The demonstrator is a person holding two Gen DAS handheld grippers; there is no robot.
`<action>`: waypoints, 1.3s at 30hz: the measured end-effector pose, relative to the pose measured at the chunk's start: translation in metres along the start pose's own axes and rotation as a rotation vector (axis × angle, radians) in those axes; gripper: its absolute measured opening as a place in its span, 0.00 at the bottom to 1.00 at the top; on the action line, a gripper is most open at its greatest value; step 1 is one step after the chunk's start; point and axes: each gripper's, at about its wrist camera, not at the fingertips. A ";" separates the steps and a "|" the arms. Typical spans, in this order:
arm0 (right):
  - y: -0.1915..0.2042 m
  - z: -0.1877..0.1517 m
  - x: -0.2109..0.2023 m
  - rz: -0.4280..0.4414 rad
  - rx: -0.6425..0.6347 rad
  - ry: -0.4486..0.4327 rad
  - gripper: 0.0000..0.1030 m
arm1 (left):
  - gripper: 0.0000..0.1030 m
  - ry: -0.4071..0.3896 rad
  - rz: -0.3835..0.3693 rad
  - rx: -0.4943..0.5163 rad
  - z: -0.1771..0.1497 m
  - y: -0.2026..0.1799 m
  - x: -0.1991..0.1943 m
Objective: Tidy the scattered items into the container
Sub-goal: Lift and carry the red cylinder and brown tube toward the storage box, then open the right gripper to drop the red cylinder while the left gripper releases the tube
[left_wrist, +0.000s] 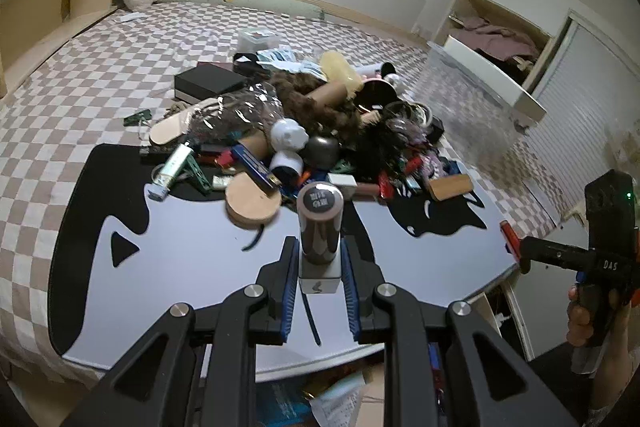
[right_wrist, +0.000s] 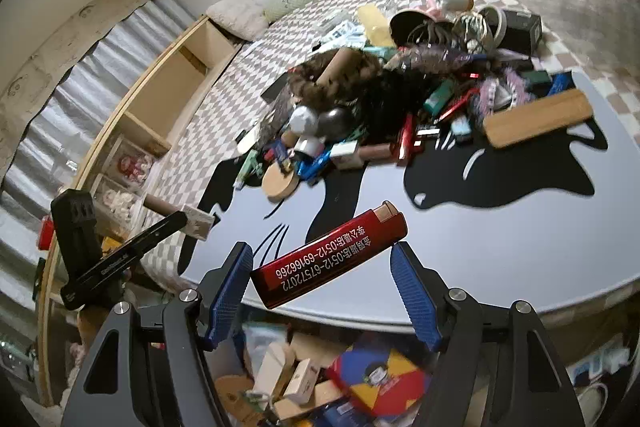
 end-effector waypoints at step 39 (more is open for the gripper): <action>0.044 -0.085 0.044 0.118 -0.051 0.243 0.70 | 0.20 0.170 -0.007 0.121 -0.103 -0.030 0.003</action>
Point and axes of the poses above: each gripper's, at about its wrist camera, not at the fingertips, and x roughly the way its jaws point, y to its left, z to its top, and after that the axes turned 8 degrees about -x, right-handed
